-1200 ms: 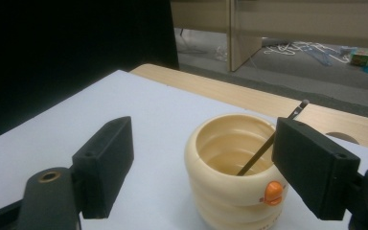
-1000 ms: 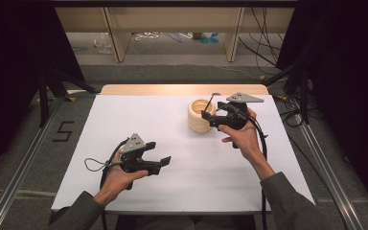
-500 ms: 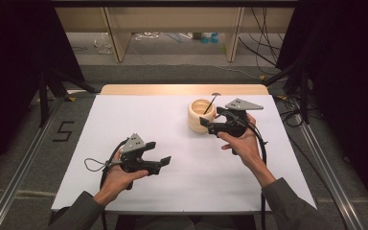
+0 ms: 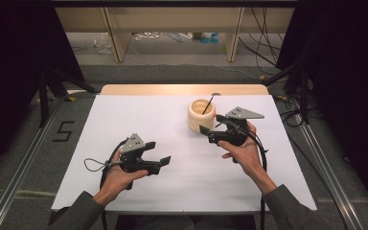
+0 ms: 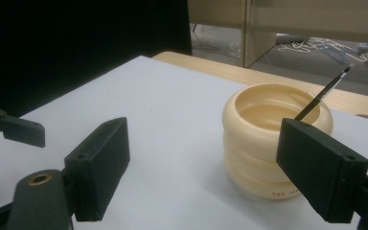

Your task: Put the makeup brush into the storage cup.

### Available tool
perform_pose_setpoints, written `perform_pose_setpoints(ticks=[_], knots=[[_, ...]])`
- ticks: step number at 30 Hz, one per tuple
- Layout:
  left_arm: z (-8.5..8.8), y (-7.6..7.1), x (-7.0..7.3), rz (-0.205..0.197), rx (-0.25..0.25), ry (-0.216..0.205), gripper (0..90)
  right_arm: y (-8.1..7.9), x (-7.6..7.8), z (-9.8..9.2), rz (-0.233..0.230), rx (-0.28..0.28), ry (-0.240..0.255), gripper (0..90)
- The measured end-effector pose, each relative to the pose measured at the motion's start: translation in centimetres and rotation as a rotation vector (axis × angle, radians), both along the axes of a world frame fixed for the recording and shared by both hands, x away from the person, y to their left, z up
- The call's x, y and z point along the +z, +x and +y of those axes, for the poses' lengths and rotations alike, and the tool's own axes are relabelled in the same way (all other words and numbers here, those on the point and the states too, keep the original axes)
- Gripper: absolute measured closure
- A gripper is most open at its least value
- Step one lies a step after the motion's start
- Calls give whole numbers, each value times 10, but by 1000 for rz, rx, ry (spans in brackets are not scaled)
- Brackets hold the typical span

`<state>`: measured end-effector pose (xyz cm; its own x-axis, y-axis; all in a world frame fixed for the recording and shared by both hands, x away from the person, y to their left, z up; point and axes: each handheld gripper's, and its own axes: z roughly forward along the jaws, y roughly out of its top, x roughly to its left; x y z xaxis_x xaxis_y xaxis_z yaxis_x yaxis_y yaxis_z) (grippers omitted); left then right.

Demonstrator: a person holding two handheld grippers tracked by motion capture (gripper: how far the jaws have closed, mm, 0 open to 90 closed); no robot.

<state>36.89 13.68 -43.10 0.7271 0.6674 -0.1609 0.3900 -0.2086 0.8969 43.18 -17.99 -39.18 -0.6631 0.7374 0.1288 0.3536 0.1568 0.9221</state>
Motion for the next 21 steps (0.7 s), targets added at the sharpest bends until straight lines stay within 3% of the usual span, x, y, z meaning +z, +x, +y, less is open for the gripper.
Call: perform_pose_setpoints(ticks=[1, 3, 4, 6, 7, 10, 11, 13, 14, 20, 21], knots=[[0, 0, 0, 0, 0, 1, 186, -1, 0, 0, 14, 5, -9, 199], [0, 0, 0, 0, 1, 0, 186, -2, -2, 0, -8, 4, -9, 199], [0, 0, 0, 0, 2, 0, 186, -4, -2, 1, 13, 12, -1, 199], [0, 0, 0, 1, 1, 1, 186, -5, -3, 0, -8, 8, -8, 199], [0, 0, 0, -1, 1, 3, 186, -6, -4, 0, 11, 15, -5, 198], [0, 0, 0, 2, 1, 2, 186, -8, -5, 0, -17, 13, 5, 197], [0, 0, 0, 1, 1, 1, 186, -10, -4, -1, 10, 16, 0, 197], [0, 0, 0, -1, 1, 1, 186, -11, -5, -1, -6, 16, 1, 196], [0, 0, 0, -1, 1, 0, 186, -12, -6, -1, 18, 21, 6, 193], [0, 0, 0, -2, 2, 1, 186, -16, -8, -2, -8, 29, 14, 192], [0, 0, 0, -1, 2, 1, 186, -18, -7, -2, 23, 33, 18, 189]])
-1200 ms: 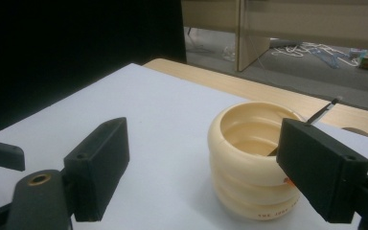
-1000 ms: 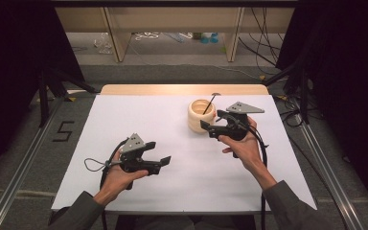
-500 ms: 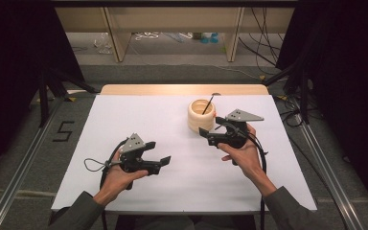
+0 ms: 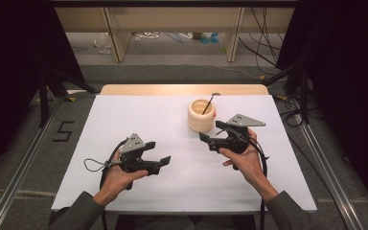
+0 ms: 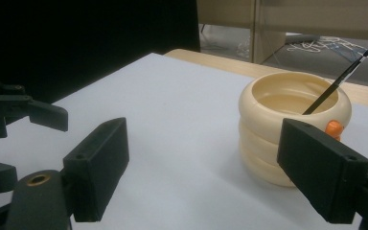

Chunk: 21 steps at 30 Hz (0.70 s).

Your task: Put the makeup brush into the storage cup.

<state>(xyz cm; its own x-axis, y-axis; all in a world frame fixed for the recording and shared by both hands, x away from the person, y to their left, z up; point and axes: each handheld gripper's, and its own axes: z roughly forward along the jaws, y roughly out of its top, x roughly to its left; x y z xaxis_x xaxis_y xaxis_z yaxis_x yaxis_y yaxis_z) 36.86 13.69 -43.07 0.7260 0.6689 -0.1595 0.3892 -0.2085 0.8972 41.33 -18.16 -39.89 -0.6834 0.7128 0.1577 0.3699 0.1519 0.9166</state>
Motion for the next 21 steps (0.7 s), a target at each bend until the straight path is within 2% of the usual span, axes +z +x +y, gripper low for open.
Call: perform_pose_setpoints(ticks=[2, 4, 5, 6, 8, 9, 10, 11, 13, 15, 16, 17, 21], knots=[[1, 0, 0, -5, -2, 4, 186, 0, -1, -1, -22, -2, -6, 184], [0, 0, 0, -5, -3, 3, 186, -2, -2, -1, -1, 3, 7, 184], [0, 0, 0, -4, -2, 2, 186, -2, -3, -1, -25, -1, 11, 185], [0, 0, 0, -7, -4, 4, 186, -4, -3, -1, -7, 1, 12, 185], [0, 0, 0, -3, -6, -4, 186, -5, -5, -2, -19, 0, 5, 185], [0, 0, 0, -2, 2, -1, 186, -6, -5, -1, -3, 10, 22, 185], [1, 0, 0, -5, -2, 4, 186, -8, -5, -1, 7, 9, 17, 185], [1, 0, 0, -5, 0, 5, 186, -8, -6, -2, -11, 3, 5, 185], [1, 0, 0, -5, -1, -1, 186, -10, -7, -1, 10, 11, 21, 184], [1, -1, 1, 0, 8, -3, 187, -10, -7, -2, -4, 13, 26, 183], [1, -1, 1, -1, 8, -4, 186, -12, -8, -2, 5, 10, 30, 182], [1, 0, 0, 2, 10, -4, 187, -12, -8, -3, -10, 9, 20, 180], [1, 0, 0, 4, 15, -5, 187, -15, -11, -3, 16, 15, 17, 176]])
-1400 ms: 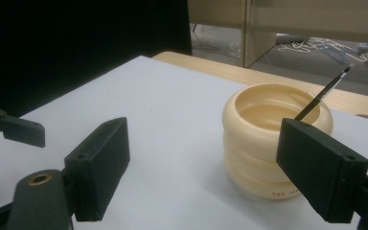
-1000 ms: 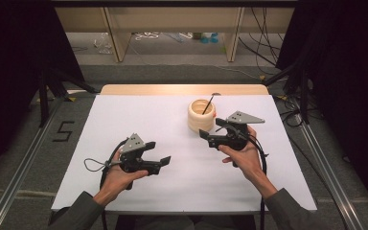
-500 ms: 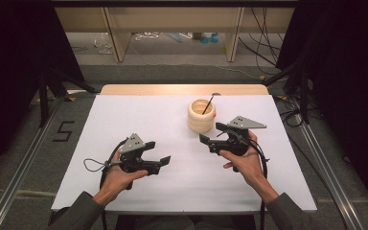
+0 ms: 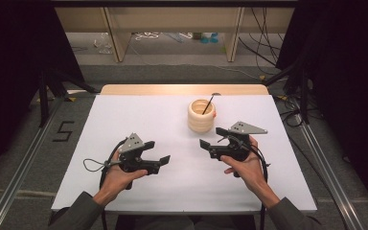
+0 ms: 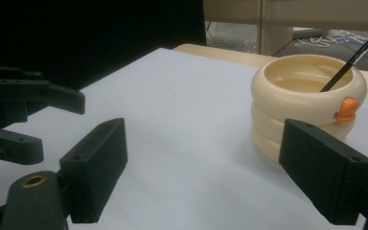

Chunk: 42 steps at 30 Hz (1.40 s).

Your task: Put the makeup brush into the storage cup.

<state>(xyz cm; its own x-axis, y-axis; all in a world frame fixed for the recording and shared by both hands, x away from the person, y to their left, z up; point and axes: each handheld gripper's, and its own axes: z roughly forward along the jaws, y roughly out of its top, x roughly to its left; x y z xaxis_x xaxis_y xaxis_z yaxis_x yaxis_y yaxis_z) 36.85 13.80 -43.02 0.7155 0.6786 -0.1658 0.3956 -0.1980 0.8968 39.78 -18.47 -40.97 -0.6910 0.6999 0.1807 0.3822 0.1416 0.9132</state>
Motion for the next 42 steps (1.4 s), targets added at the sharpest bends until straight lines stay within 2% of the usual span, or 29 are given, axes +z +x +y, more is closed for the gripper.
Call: perform_pose_setpoints(ticks=[1, 3, 5, 14, 21, 26, 30, 33, 35, 36, 38, 39, 40, 42], knots=[[0, 0, 0, 0, 1, 0, 187, -1, -1, 1, -1, 4, 12, 175], [0, 0, 0, -2, -2, 2, 187, -1, -2, 1, -20, -3, -1, 166], [0, 0, 0, -2, -3, -1, 187, -4, -2, 2, 10, 10, 8, 166], [0, 0, 0, -1, -3, 1, 186, -13, -5, 3, -12, 6, -7, 161], [0, 0, 0, -4, -6, 1, 187, -19, -9, 1, -1, 7, -15, 162], [-1, 0, 0, -4, -5, 2, 186, -23, -8, 0, 4, -17, -33, 162], [-1, 0, 0, -5, -6, 2, 187, -24, -10, -1, -11, -21, -23, 162], [0, -1, 0, -6, -5, 1, 187, -26, -10, -1, 1, -18, -23, 162], [-1, -1, 0, -6, -6, 1, 187, -27, -11, 0, -22, -21, -27, 162], [-1, -1, 0, -6, -6, 2, 186, -28, -11, 0, -7, -24, -25, 162], [-1, -1, 0, -6, -6, 2, 186, -28, -12, 0, -27, -28, -30, 162], [-1, -1, 0, -6, -6, 1, 187, -28, -13, 0, -23, -27, -29, 162], [0, -1, 0, -7, -6, 1, 187, -29, -13, 0, -1, -23, -25, 162], [0, -1, 0, -7, -6, 1, 187, -29, -13, -1, -3, -27, -21, 162]])
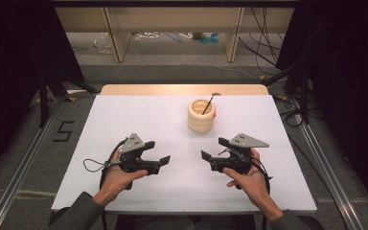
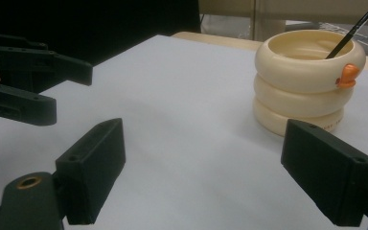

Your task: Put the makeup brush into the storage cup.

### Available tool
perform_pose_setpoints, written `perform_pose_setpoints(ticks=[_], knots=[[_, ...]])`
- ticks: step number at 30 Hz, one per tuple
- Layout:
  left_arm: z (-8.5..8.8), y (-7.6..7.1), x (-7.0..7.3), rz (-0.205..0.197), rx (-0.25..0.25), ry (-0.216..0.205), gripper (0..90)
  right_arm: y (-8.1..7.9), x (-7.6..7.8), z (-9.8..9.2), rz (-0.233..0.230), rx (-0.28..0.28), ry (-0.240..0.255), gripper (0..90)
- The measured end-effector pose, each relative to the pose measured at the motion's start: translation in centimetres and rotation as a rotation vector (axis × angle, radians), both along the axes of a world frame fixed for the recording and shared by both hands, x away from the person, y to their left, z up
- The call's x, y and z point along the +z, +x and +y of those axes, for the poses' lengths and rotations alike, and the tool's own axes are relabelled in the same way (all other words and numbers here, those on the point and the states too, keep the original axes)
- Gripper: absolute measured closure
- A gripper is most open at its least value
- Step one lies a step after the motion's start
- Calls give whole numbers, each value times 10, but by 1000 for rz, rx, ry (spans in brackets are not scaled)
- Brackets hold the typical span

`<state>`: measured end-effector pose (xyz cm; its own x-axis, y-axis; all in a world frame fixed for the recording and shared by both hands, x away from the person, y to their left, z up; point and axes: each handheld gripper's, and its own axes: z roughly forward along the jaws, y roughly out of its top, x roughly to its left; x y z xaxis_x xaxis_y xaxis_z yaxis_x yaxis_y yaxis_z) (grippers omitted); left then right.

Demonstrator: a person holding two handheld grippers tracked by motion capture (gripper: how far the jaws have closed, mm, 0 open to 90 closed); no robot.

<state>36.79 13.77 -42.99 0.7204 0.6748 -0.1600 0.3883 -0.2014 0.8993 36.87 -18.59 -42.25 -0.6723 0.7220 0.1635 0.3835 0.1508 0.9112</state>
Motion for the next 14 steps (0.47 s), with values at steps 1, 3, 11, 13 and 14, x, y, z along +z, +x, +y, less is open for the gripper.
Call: perform_pose_setpoints(ticks=[1, 3, 11, 13, 14], knots=[[0, 0, 0, 0, 0, 0, 187, 0, 0, 0, 0, -3, 2, 162], [0, 0, 0, 0, 0, 0, 187, 0, 0, -2, -24, -9, -12, 162], [0, 0, 0, 0, -1, -1, 187, -2, -1, -3, -3, -7, 6, 162], [0, 0, 0, -1, -1, -1, 187, -2, -2, -4, -22, -14, -11, 162], [0, 0, 0, -1, -2, 0, 187, -2, -1, -4, -1, -14, -5, 163]])
